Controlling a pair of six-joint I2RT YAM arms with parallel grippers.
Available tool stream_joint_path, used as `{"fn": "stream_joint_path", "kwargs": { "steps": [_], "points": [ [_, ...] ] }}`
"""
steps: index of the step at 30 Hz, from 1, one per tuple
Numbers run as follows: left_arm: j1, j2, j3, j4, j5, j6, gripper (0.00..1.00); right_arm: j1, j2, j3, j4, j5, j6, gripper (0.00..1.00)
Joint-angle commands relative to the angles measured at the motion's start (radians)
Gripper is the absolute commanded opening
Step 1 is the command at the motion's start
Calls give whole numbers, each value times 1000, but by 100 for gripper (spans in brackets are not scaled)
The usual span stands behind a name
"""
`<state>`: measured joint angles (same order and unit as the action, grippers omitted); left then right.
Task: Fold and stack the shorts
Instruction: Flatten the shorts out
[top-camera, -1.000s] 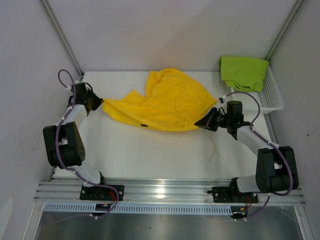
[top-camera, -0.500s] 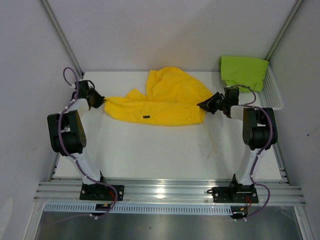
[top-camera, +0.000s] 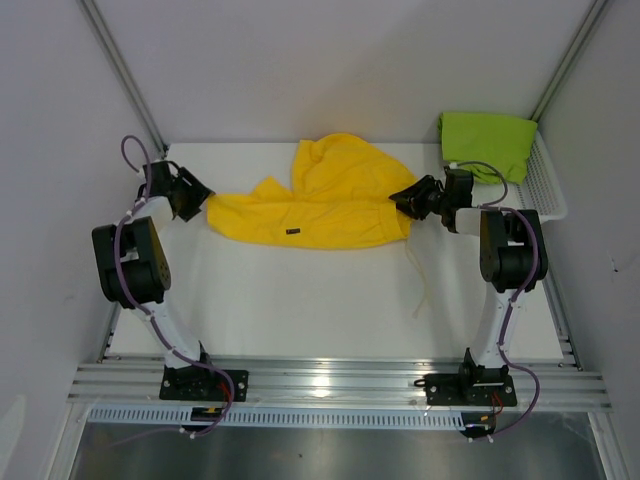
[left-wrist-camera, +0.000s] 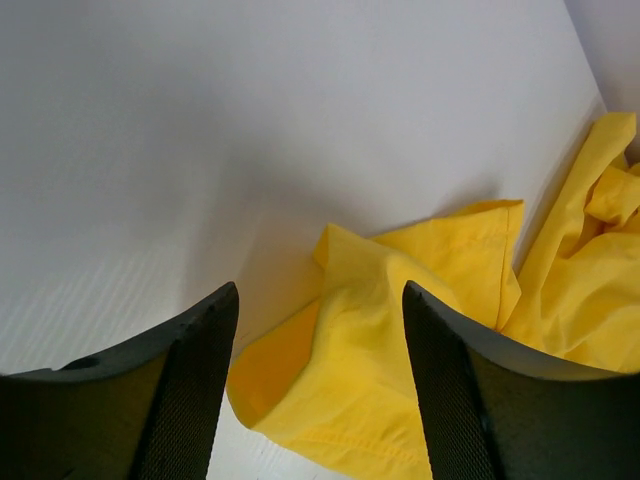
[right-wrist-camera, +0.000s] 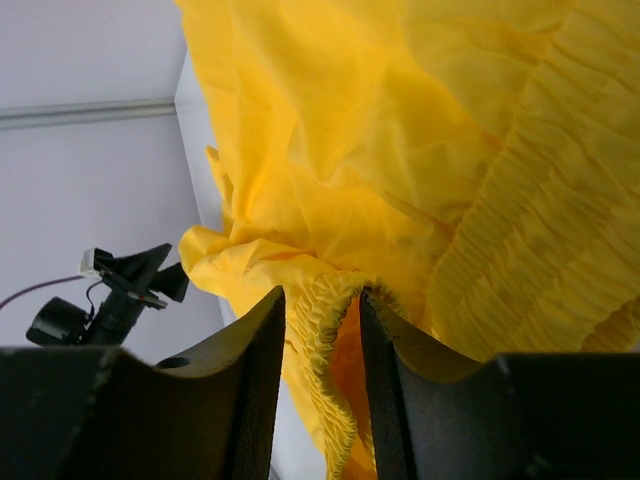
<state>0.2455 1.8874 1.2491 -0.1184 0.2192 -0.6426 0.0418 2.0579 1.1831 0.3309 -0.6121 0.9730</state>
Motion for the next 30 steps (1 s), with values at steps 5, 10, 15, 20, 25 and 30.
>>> {"fn": "stream_joint_path", "kwargs": {
  "steps": [5,10,15,20,25,30],
  "points": [
    [35,-47,-51,75,69,3,73,-6,-38,-5,60,-118,-123,39],
    [40,-73,-91,72,74,14,74,-5,-93,-53,44,-118,-175,37],
    [43,-96,-114,79,78,18,74,-8,-127,-77,25,-109,-218,38],
    [44,-122,-167,95,72,15,74,-8,-162,-103,28,-110,-244,37],
    [43,-189,-289,207,63,-8,74,6,-176,-119,-7,-107,-273,34],
    [44,-183,-275,188,71,1,74,27,-162,-112,-30,-106,-302,35]
  ]
}}
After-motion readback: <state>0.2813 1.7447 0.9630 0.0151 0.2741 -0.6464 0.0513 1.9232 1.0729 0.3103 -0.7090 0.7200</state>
